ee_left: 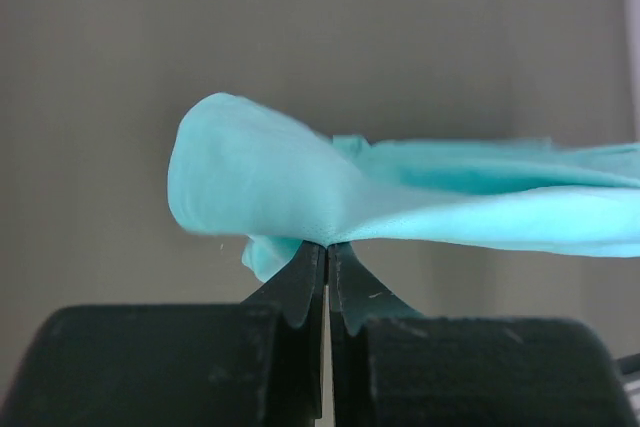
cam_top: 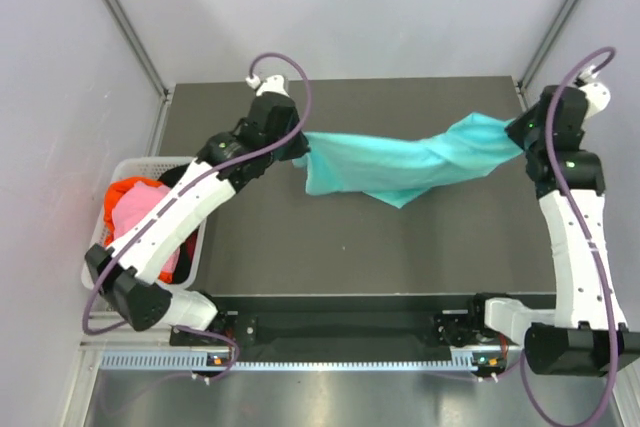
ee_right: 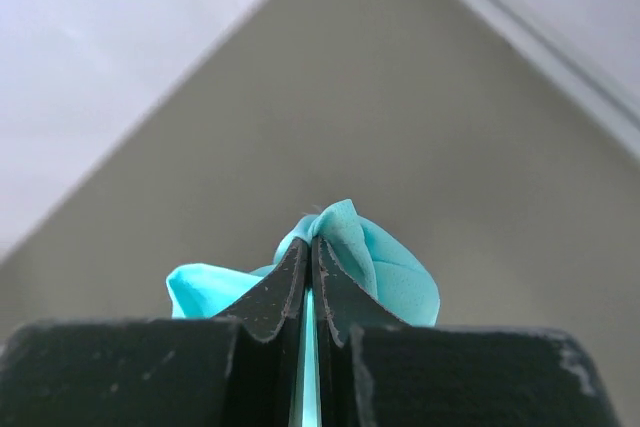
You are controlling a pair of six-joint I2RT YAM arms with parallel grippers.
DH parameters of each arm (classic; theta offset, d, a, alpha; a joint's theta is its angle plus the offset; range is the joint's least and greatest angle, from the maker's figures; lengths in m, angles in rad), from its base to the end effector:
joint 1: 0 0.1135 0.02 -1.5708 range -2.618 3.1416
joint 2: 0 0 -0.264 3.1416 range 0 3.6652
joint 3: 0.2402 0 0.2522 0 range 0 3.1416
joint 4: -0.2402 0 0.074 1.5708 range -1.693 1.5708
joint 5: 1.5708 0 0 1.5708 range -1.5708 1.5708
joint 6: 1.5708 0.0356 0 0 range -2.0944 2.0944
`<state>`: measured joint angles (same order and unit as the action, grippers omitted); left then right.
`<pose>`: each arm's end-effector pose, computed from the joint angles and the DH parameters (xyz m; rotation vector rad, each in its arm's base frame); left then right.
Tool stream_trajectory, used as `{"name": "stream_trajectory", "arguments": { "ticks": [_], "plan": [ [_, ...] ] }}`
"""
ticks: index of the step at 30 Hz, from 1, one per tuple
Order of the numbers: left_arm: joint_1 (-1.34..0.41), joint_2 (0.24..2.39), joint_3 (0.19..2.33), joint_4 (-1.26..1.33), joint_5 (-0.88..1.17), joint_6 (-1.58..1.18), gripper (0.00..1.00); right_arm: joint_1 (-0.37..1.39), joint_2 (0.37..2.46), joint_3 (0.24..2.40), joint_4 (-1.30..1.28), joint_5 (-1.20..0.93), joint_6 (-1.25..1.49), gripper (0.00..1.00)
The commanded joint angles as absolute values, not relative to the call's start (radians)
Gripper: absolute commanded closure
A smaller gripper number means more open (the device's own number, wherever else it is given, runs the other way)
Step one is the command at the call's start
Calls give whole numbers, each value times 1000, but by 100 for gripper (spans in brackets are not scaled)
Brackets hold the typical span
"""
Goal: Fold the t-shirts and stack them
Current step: Flatten the tshirt out
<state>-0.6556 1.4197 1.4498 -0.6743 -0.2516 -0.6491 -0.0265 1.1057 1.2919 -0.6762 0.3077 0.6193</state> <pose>0.2512 -0.1820 0.3767 -0.1333 2.2245 -0.4510 0.2261 -0.0168 0.4030 0.8223 1.8629 0.0546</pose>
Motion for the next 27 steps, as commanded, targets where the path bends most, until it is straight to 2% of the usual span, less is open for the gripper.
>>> {"name": "stream_trajectory", "arguments": {
  "ticks": [1, 4, 9, 15, 17, 20, 21, 23, 24, 27],
  "plan": [
    [-652, 1356, 1560, -775, -336, -604, 100, -52, 1080, 1411, -749, 258, 552, 100],
    [-653, 1321, 1499, -755, -289, -623, 100, -52, 1063, 1315, -701, 204, 525, 100],
    [-652, 1296, 1254, -660, -218, -661, 100, -52, 1084, 1103, -539, 115, 511, 99],
    [-643, 1371, 1132, -580, -244, -681, 100, -52, 1225, 1022, -297, 45, 511, 100],
    [-591, 1437, 1132, -525, -236, -675, 100, -52, 1300, 1031, -212, 3, 508, 100],
    [-413, 1555, 1250, -447, -58, -676, 100, -57, 1405, 1167, -118, -49, 511, 100],
    [-347, 1584, 1375, -442, -23, -684, 100, -58, 1431, 1290, -124, -64, 514, 100],
    [-318, 1656, 1533, -446, -6, -689, 100, -69, 1501, 1434, -158, -80, 514, 100],
    [-313, 1675, 1700, -451, -5, -684, 100, -74, 1518, 1571, -191, -89, 511, 100],
    [-314, 1697, 1894, -431, 43, -678, 100, -87, 1562, 1829, -291, -115, 480, 100]
  ]
}}
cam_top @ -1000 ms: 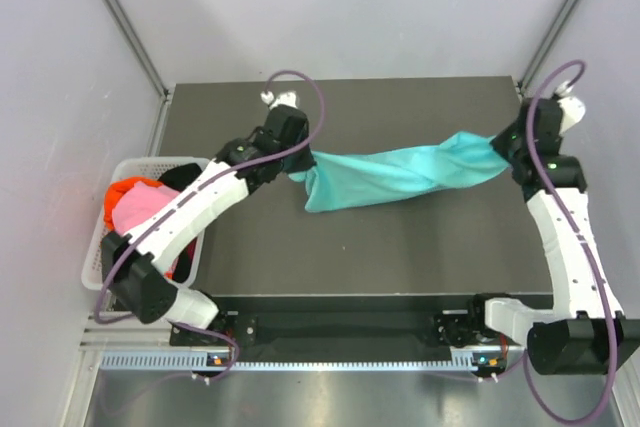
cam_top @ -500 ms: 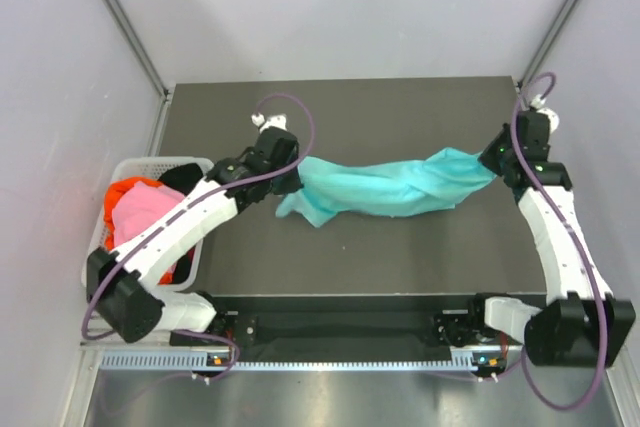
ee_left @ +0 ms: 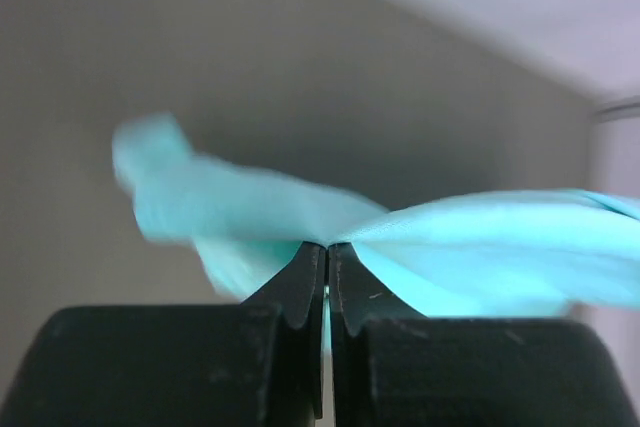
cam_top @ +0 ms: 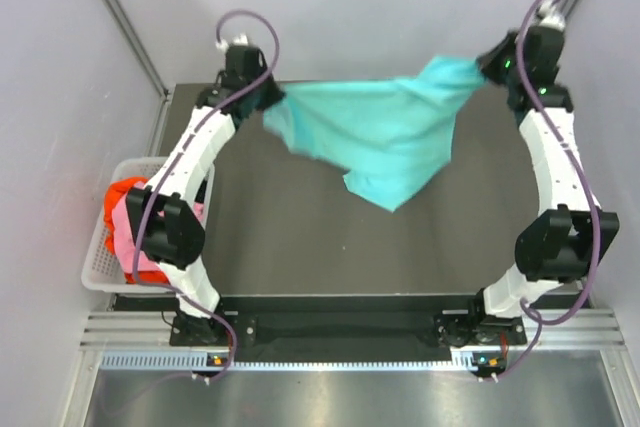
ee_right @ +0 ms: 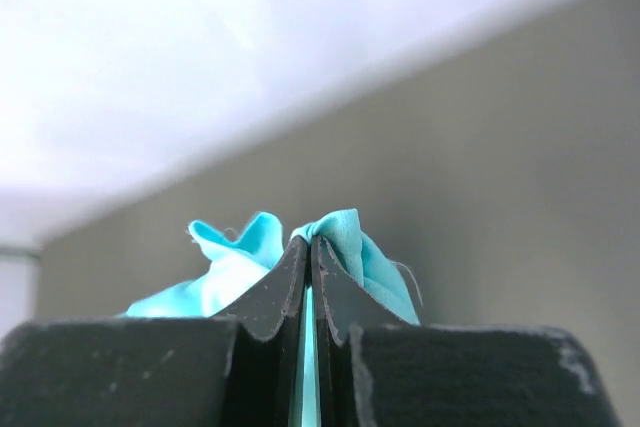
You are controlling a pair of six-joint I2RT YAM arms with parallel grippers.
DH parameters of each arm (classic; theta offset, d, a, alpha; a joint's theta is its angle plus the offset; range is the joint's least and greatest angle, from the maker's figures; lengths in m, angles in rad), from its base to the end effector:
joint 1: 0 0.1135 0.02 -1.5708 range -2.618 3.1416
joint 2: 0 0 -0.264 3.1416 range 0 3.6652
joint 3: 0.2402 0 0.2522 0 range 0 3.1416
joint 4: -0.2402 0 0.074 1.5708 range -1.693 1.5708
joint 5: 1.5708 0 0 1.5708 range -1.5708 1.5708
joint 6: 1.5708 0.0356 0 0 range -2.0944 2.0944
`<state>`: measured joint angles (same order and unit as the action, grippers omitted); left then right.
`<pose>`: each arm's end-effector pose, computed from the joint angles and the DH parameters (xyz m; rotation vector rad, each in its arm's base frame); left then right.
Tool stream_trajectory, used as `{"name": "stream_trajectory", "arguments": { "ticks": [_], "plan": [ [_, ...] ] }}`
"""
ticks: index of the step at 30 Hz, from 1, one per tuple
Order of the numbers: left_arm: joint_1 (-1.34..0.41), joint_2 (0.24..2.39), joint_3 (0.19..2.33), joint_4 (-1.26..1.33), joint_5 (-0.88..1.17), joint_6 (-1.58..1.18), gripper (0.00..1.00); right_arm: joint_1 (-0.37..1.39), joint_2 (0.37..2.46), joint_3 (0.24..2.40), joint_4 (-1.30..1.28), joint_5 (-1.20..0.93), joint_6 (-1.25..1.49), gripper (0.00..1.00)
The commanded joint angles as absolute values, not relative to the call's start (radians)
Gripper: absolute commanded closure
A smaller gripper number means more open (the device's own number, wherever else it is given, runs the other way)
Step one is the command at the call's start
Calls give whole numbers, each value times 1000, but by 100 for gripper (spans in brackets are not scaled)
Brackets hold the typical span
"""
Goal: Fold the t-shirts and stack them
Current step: Flatten the tshirt out
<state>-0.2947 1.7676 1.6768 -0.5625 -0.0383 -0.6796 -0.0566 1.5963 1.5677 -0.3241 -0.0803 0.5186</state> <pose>0.3908 -0.1172 0.3433 -0.4549 2.2226 -0.4861 0.3756 -0.0184 0.3926 0.4984 1.8765 0.3858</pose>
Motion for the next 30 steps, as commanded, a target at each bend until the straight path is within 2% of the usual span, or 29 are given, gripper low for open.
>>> {"name": "stream_trajectory", "arguments": {
  "ticks": [1, 2, 4, 5, 7, 8, 11, 12, 13, 14, 15, 17, 20, 22, 26, 30],
  "plan": [
    [-314, 1666, 1891, -413, 44, -692, 100, -87, 1565, 1873, -317, -101, 473, 100],
    [-314, 1640, 1869, -385, 52, -701, 100, -92, 1556, 1896, -333, -100, 469, 100],
    [-314, 1539, 1685, -284, 98, -738, 100, -92, 1495, 1855, -339, -107, 472, 100],
    [-316, 1504, 1520, -258, 109, -752, 100, -92, 1468, 1814, -337, -109, 477, 100],
    [-324, 1401, 1345, -206, 121, -785, 100, -92, 1374, 1644, -347, -104, 488, 100],
    [-330, 1370, 1171, -186, 130, -793, 100, -92, 1343, 1573, -353, -100, 492, 100],
    [-348, 1306, 891, -138, 164, -822, 100, -92, 1214, 1210, -353, -104, 508, 100],
    [-359, 1302, 841, -146, 169, -825, 98, -92, 1185, 1137, -345, -113, 512, 100],
    [-365, 1301, 801, -179, 161, -821, 91, -92, 1130, 1068, -324, -117, 518, 100],
    [-370, 1305, 745, -205, 157, -816, 78, -92, 1106, 1002, -310, -126, 528, 100],
    [-371, 1307, 732, -240, 150, -808, 70, -92, 1083, 882, -292, -155, 531, 100],
    [-373, 1315, 736, -333, 103, -782, 56, -92, 1042, 790, -284, -149, 541, 100],
    [-373, 1307, 817, -397, 37, -744, 48, -92, 1009, 651, -264, -143, 563, 99],
    [-374, 1318, 879, -406, 9, -720, 40, -92, 991, 582, -259, -140, 575, 98],
    [-373, 1420, 1075, -388, -95, -674, 37, -92, 973, 531, -284, -103, 584, 97],
    [-353, 1598, 1285, -416, -137, -623, 41, -91, 956, 511, -265, -116, 583, 95]
  ]
}}
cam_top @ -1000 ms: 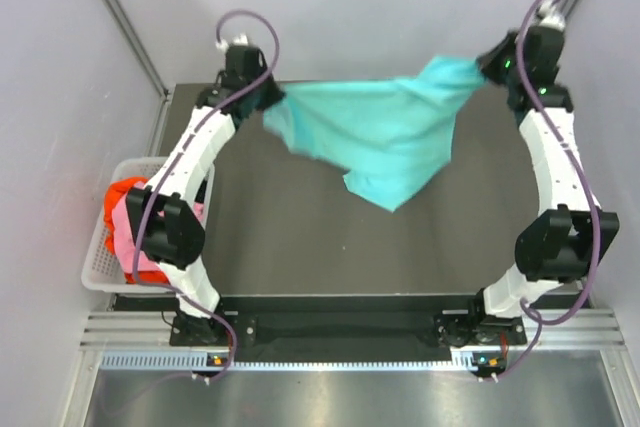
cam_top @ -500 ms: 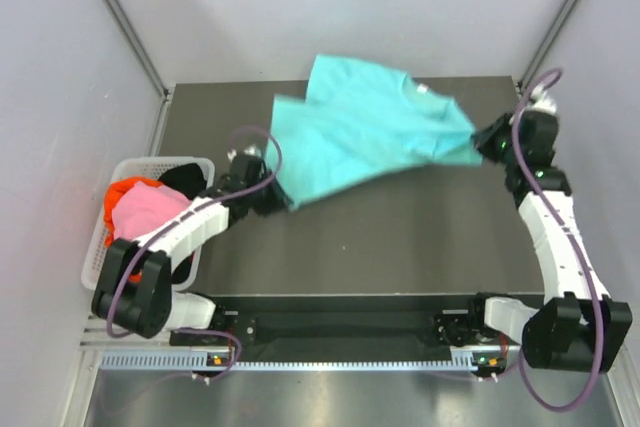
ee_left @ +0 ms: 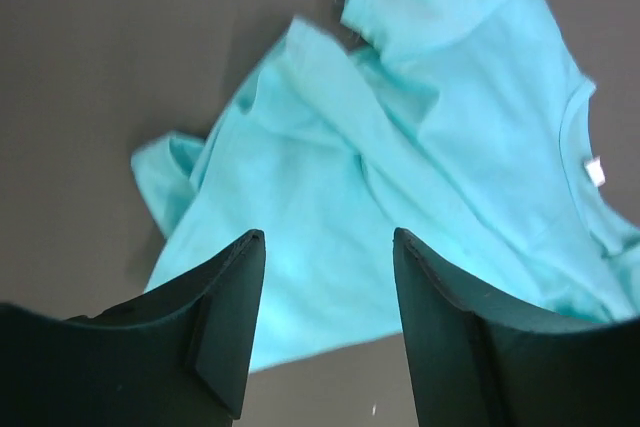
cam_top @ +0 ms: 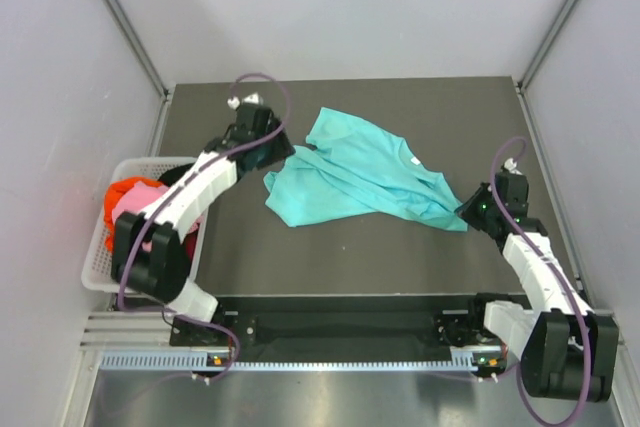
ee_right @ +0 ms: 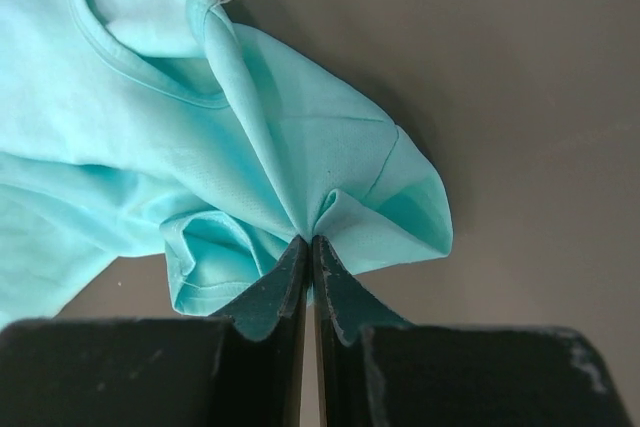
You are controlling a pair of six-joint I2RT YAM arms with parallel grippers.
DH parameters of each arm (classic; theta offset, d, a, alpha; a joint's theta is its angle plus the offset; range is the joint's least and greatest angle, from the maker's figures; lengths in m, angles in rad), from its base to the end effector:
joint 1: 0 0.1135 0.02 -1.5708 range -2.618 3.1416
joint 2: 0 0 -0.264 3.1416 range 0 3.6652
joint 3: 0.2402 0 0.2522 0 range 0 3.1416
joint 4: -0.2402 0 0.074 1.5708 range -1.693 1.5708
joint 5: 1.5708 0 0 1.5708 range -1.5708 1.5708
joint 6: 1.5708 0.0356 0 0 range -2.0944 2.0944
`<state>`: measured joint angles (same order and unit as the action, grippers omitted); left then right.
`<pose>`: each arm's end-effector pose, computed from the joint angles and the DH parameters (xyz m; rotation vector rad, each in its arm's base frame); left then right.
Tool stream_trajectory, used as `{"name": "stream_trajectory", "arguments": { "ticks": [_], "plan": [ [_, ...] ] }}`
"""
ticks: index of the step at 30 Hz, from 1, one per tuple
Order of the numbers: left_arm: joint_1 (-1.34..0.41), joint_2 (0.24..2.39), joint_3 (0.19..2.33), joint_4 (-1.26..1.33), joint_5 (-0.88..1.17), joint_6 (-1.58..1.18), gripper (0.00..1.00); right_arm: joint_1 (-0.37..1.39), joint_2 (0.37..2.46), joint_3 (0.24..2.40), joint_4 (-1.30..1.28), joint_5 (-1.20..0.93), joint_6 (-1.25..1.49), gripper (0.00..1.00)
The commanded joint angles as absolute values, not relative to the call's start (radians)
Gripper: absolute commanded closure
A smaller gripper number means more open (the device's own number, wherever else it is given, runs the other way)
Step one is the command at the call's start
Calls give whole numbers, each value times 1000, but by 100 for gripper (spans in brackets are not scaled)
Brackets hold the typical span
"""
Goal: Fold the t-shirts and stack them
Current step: Flatten the tshirt out
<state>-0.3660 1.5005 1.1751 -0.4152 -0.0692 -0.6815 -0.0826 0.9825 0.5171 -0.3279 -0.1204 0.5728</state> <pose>0.3124 -0.1171 0.2815 -0.4049 2.3173 -0.4479 0.1957 -0.0119 0.1989 0.7130 2.2805 0.3771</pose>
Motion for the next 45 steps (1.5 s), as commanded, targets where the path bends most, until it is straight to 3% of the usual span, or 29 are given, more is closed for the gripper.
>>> {"name": "stream_trajectory", "arguments": {
  "ticks": [1, 9, 21, 25, 27, 28, 29, 45],
  "plan": [
    [-353, 1668, 1364, -440, -140, -624, 41, -91, 953, 509, -259, -121, 584, 94],
    [-351, 1877, 1473, -359, -100, -878, 38, -92, 994, 520, -224, -123, 594, 94],
    [-348, 2022, 1532, -344, -140, -980, 40, -91, 1023, 545, -324, -74, 620, 80],
    [-342, 2060, 1560, -334, -130, -979, 50, -92, 1009, 548, -359, -66, 643, 77],
    [-339, 2068, 1571, -342, -126, -974, 74, -91, 1008, 554, -380, -45, 682, 77],
    [-339, 2065, 1568, -342, -126, -971, 81, -92, 1005, 557, -405, -37, 693, 77],
    [-341, 2059, 1560, -338, -123, -969, 98, -92, 1003, 561, -408, -32, 710, 76],
    [-362, 1892, 1402, -272, -97, -890, 100, -92, 951, 532, -439, 60, 818, 75]
  ]
}}
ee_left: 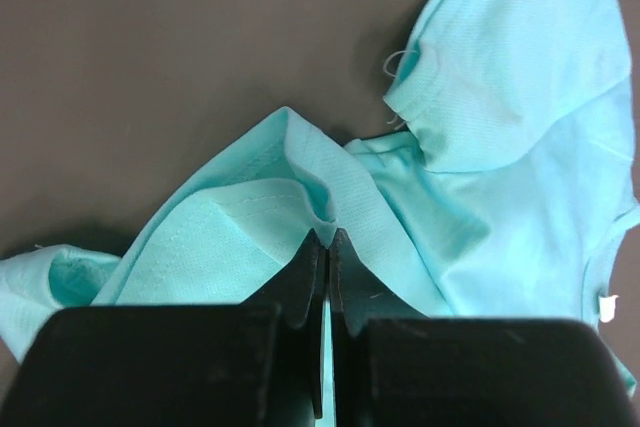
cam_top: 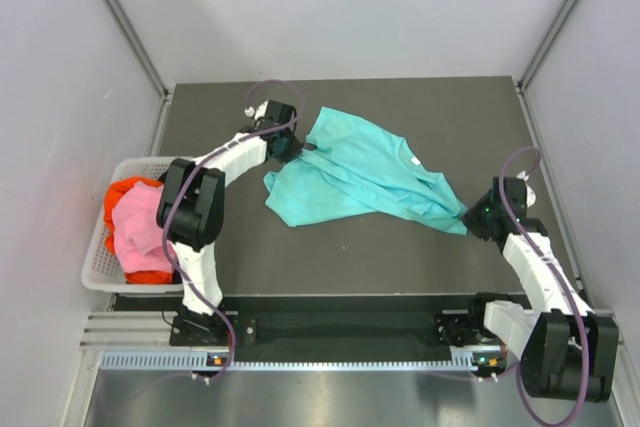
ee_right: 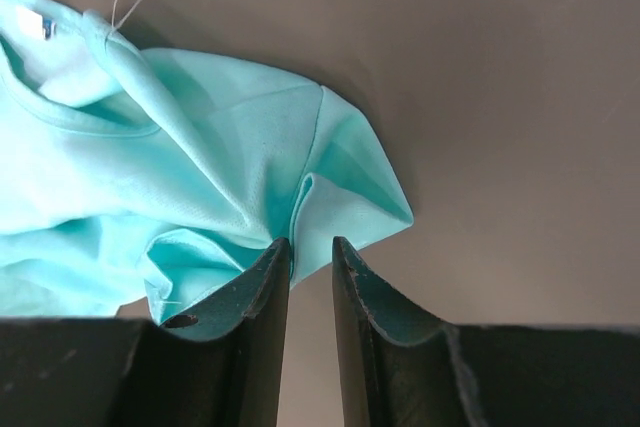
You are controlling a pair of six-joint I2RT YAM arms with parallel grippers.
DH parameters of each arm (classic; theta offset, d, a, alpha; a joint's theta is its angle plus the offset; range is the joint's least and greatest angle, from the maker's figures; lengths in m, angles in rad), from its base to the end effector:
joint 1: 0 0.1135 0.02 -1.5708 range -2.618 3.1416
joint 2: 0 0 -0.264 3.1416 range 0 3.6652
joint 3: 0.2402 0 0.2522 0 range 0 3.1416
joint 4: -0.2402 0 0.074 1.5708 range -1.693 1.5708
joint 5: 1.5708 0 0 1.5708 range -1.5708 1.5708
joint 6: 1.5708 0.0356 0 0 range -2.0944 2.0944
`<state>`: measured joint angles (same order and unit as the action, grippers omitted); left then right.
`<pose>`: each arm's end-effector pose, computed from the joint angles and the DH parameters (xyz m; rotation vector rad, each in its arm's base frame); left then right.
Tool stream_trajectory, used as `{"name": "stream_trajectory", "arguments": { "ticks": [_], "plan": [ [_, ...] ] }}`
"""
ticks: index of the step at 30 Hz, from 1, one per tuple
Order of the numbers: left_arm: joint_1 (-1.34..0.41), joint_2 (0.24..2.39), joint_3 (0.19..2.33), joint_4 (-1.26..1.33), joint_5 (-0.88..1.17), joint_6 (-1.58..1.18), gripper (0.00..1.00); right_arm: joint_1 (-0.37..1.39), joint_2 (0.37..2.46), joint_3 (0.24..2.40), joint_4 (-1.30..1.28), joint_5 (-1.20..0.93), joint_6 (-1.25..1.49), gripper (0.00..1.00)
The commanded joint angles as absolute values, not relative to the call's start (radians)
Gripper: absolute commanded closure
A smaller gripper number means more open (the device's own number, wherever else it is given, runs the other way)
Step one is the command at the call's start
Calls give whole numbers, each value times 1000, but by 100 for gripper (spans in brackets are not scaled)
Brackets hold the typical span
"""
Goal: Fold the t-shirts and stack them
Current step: Flatten the tshirt out
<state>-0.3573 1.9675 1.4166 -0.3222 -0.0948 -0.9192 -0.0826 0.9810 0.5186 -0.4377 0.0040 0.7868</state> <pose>0.4063 -0.1481 0.1960 -0.7319 2.3813 -0.4449 0.1866 -0.0156 0.1915 1.0522 2.2620 0.2952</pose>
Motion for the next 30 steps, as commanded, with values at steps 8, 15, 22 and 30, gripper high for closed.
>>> {"name": "stream_trajectory", "arguments": {
  "ticks": [8, 15, 22, 30],
  "plan": [
    [-370, 1850, 1358, -267, -81, -882, 100, -92, 1022, 499, -338, 54, 825, 81],
    [-377, 1804, 1325, -265, -84, -881, 100, -91, 1037, 479, -293, 40, 827, 98],
    [-387, 1744, 1380, -310, -94, -851, 100, -95, 996, 554, -252, 44, 718, 100],
    [-379, 1816, 1924, -500, -107, -743, 100, -120, 1092, 1062, -249, 22, 646, 100]
  ]
}}
